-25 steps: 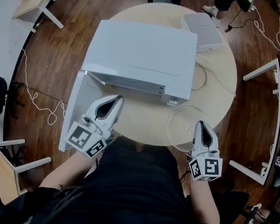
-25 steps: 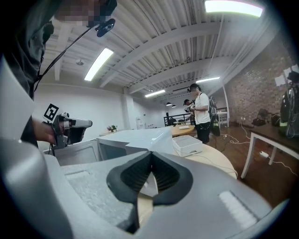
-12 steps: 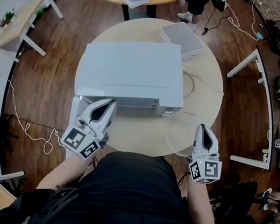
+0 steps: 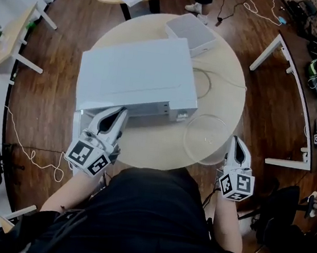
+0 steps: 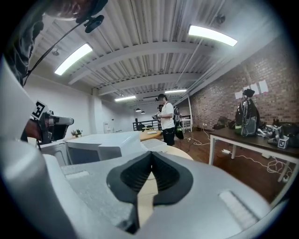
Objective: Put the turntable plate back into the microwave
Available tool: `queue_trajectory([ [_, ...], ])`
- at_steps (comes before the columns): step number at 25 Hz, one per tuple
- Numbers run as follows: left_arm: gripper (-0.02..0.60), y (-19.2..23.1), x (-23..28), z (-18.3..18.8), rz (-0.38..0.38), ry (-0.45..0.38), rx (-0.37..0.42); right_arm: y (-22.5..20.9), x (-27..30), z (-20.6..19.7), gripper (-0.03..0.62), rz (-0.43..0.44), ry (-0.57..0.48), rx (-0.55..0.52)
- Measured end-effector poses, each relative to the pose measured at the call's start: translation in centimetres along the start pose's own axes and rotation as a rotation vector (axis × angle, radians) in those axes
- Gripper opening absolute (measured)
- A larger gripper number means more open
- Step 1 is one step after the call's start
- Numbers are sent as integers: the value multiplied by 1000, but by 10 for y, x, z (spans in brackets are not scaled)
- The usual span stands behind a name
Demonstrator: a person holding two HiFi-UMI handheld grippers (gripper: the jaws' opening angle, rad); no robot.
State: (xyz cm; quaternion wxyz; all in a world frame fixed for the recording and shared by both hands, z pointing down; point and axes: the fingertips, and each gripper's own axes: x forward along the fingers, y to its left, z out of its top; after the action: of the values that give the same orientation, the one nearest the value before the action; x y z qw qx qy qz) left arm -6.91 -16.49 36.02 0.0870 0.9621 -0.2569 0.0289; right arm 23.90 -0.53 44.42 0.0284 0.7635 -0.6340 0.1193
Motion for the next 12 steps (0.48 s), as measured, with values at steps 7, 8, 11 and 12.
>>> queue_trajectory([
  [7,6,-12,23,11,-52,11,31,-21,-21,-20,2,-65,20,49],
  [8,6,-15,27,12,-61,15,35,-24,-23,-22,1,-75,20,70],
  [11,6,-26,39,13,-88,26,45,-31,-28,-28,2,-94,24,86],
  [12,6,-30,42,13,-96,29,49,-33,-29,-30,0,-95,26,86],
])
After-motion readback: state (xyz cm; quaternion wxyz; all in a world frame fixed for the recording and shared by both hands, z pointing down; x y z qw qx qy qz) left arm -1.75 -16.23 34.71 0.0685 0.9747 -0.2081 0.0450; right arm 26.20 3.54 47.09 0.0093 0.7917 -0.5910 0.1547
